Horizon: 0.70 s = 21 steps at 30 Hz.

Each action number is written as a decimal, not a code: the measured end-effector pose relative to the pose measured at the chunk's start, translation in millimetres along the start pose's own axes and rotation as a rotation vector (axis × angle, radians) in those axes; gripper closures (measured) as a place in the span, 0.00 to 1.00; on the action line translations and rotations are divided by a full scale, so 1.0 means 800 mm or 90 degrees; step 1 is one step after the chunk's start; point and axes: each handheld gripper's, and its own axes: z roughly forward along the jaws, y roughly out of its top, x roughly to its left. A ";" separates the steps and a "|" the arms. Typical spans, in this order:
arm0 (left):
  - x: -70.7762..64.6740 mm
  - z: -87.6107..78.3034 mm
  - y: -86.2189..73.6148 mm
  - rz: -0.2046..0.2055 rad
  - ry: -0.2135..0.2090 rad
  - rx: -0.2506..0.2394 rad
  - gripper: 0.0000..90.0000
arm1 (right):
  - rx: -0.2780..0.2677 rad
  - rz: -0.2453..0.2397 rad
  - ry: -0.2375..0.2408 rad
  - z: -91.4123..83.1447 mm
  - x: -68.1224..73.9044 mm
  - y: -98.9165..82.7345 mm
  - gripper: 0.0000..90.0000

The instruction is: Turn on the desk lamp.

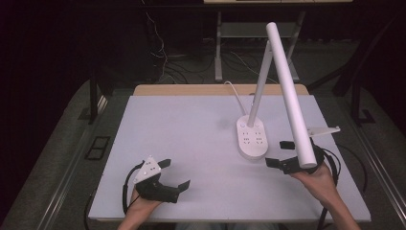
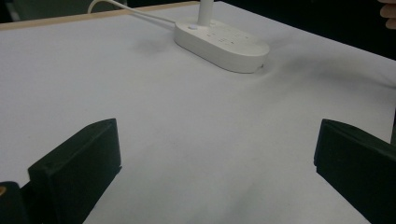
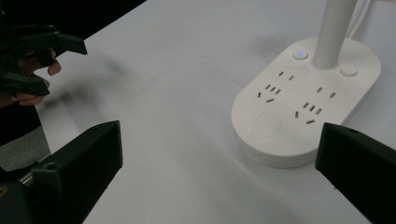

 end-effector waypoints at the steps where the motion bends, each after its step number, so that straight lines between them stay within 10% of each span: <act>1: 0.000 0.000 0.000 0.000 0.000 0.001 0.00 | 0.000 -0.002 0.000 0.000 -0.001 0.003 0.00; 21: 0.001 -0.001 0.000 -0.002 0.001 0.000 0.00 | 0.014 -0.006 -0.004 0.014 -0.030 0.048 0.00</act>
